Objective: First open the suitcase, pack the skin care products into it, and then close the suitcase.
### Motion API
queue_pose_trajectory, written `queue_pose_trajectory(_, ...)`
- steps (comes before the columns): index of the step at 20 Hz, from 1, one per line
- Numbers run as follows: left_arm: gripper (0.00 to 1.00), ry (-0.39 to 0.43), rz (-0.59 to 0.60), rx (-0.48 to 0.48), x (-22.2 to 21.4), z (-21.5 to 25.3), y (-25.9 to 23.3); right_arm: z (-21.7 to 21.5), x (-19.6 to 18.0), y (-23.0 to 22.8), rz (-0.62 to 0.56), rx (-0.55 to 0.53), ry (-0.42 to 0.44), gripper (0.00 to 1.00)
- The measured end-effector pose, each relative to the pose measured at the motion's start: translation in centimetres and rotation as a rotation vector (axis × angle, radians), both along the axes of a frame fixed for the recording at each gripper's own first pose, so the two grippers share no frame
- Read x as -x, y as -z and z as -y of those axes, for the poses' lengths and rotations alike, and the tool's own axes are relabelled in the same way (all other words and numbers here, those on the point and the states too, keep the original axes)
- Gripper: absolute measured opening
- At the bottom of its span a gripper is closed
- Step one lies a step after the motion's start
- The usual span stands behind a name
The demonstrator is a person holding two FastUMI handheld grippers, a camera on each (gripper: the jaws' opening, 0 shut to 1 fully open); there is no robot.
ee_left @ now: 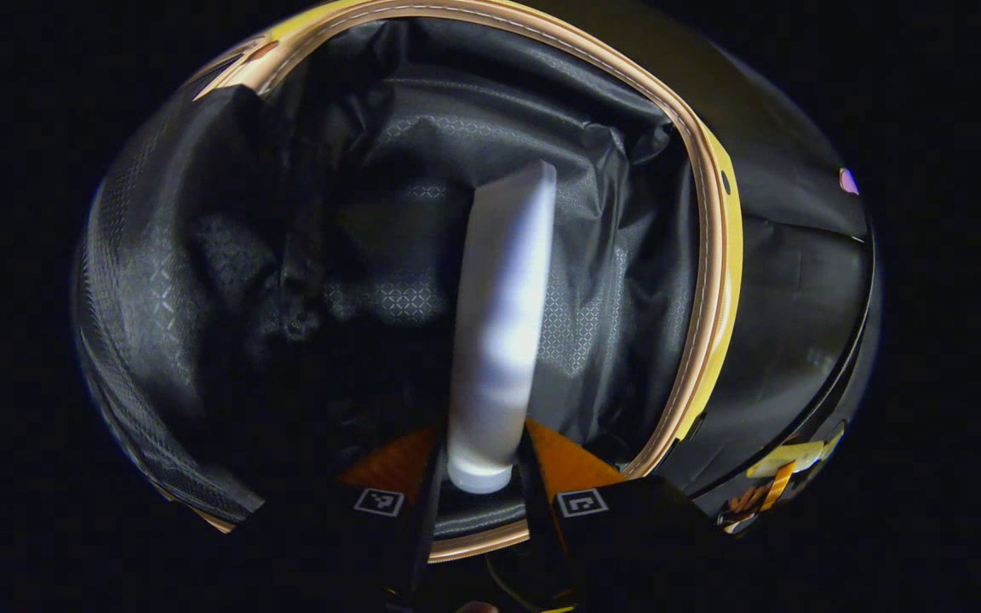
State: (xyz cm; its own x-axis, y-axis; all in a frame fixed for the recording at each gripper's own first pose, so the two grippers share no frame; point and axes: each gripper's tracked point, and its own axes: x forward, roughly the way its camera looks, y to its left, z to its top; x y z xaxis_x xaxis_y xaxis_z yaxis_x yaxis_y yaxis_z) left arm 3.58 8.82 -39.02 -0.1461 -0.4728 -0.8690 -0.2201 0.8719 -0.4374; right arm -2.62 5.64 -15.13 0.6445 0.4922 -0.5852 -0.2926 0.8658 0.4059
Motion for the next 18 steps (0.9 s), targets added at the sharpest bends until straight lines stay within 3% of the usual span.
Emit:
queue_pose_trajectory(1, 0.6, -0.004, 0.008, 0.0, 0.2, 0.0, -0.5, -1.2, 0.0, 0.3, -0.007, 0.007, -0.035, 0.47)
queue_pose_trajectory(2, 0.54, -0.001, 0.03, 0.001, 0.2, -0.1, -1.1, -2.7, -0.3, 0.8, -0.022, 0.02, -0.069, 0.45)
queue_pose_trajectory(4, 0.61, -0.004, 0.109, -0.028, 0.1, -0.8, -3.0, -5.6, -0.8, 2.2, -0.069, 0.039, -0.133, 0.47)
queue_pose_trajectory(5, 0.77, -0.021, 0.159, -0.012, 0.1, -0.9, -4.4, -7.4, -1.2, 2.8, -0.094, 0.038, -0.161, 0.47)
queue_pose_trajectory(9, 0.81, -0.082, 0.4, -0.037, 1.4, -2.9, -10.9, -14.8, -3.1, 4.3, -0.195, 0.021, -0.245, 0.47)
queue_pose_trajectory(10, 0.93, -0.088, 0.464, -0.059, 2.6, -3.1, -11.7, -16.2, -3.7, 5.1, -0.226, 0.034, -0.254, 0.47)
queue_pose_trajectory(11, 0.82, -0.091, 0.522, -0.086, 3.3, -3.7, -12.6, -17.5, -4.3, 6.1, -0.271, 0.054, -0.256, 0.47)
queue_pose_trajectory(12, 0.83, -0.104, 0.573, -0.108, 4.2, -4.6, -14.2, -18.7, -4.7, 7.5, -0.326, 0.064, -0.256, 0.47)
queue_pose_trajectory(13, 0.77, -0.127, 0.638, -0.136, 4.7, -5.3, -15.4, -19.7, -4.9, 9.1, -0.385, 0.081, -0.252, 0.47)
queue_pose_trajectory(14, 0.9, -0.156, 0.684, -0.145, 5.3, -5.7, -16.3, -20.4, -4.9, 10.8, -0.451, 0.113, -0.25, 0.45)
queue_pose_trajectory(15, 0.94, -0.193, 0.706, -0.163, 6.5, -6.2, -16.7, -20.9, -4.8, 12.4, -0.499, 0.15, -0.251, 0.47)
queue_pose_trajectory(18, 0.97, -0.306, 0.725, -0.166, 9.8, -6.7, -16.6, -22.0, -4.7, 16.7, -0.606, 0.23, -0.245, 0.47)
